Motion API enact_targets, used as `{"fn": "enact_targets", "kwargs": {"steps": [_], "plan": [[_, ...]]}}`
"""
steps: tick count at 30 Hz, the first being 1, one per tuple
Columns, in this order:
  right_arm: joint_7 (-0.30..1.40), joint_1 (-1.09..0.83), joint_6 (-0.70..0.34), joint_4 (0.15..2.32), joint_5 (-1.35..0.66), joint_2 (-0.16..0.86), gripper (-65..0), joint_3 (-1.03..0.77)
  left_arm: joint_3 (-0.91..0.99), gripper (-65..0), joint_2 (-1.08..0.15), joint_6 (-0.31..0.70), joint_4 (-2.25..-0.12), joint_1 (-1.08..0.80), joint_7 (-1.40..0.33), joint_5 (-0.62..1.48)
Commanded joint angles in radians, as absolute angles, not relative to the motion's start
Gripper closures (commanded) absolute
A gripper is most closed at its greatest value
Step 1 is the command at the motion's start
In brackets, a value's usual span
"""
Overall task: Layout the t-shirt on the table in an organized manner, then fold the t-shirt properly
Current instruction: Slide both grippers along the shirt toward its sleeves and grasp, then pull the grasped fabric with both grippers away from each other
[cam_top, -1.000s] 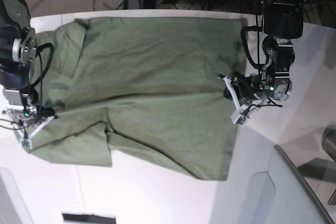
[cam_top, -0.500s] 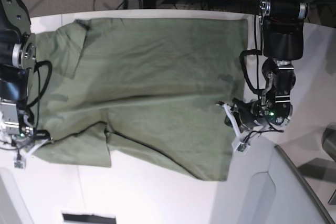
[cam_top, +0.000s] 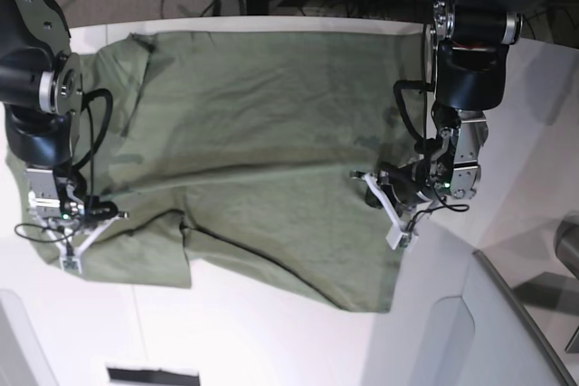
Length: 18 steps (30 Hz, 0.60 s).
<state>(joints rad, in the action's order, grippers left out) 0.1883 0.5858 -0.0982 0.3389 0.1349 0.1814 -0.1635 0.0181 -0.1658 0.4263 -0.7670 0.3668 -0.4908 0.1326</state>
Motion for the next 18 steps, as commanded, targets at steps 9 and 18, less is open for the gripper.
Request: {"fn": "enact_targets", "kwargs": {"steps": [9, 18], "plan": [[0.030, 0.618, -0.101, 0.312, 0.131, 0.159, -0.2, -0.166, 0.016, 0.0, -0.145, 0.421, -0.699, 0.437, -0.446, 0.119], [-0.001, 0.641, -0.099, 0.369, 0.133, 0.202, 0.0, -0.165, 0.027, 0.0, -0.151, 0.421, -0.728, 0.475, -0.461, 0.120]]}}
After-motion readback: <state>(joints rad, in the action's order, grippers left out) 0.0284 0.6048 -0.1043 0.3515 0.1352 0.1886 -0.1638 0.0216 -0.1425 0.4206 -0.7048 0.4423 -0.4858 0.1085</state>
